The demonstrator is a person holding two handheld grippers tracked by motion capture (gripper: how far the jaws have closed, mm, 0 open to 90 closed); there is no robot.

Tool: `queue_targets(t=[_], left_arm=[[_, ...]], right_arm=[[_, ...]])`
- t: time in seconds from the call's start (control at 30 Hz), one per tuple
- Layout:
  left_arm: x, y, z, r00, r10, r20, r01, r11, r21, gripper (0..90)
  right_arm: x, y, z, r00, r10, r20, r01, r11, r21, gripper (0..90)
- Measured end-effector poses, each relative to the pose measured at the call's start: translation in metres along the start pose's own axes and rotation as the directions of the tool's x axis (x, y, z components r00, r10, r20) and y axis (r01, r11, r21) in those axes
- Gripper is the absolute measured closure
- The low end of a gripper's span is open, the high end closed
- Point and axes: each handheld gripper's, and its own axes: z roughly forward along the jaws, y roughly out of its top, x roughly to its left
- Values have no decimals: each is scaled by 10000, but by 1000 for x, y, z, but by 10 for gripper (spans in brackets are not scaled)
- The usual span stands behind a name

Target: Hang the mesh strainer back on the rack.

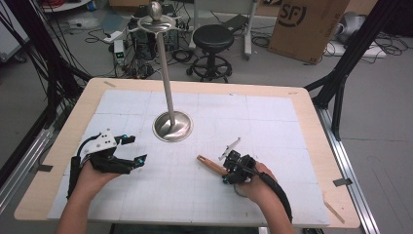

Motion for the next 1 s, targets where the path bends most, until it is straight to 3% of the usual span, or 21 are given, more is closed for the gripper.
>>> queue_targets(t=[0.23, 0.37, 0.5, 0.7, 0.8, 1.0], left_arm=[[2, 0, -1, 10000, 9, -46, -9, 10000, -1, 190], [1, 0, -1, 10000, -4, -32, 4, 10000, -24, 191], [1, 0, -1, 10000, -2, -29, 2, 10000, -64, 190], [1, 0, -2, 10000, 14, 16, -14, 10000, -98, 190], [1, 0, -2, 10000, -13, 54, 13, 9999, -128, 190], [1, 0, -1, 10000, -14, 58, 14, 9999, -130, 190]], right_arm=[[1, -4, -2, 9993, -352, 95, 356, 9985, -415, 687], [-2, -8, -7, 9997, -213, 112, 223, 9941, -1061, 687], [-4, -12, -15, 9998, -37, -184, 3, 9838, -1791, 687], [-5, -16, -31, 9986, -80, -532, -92, 9490, -3152, 688], [-6, -18, -37, 9979, -127, -640, -124, 9258, -3778, 688], [-6, -20, -47, 9962, -297, -815, -112, 8878, -4601, 688]])
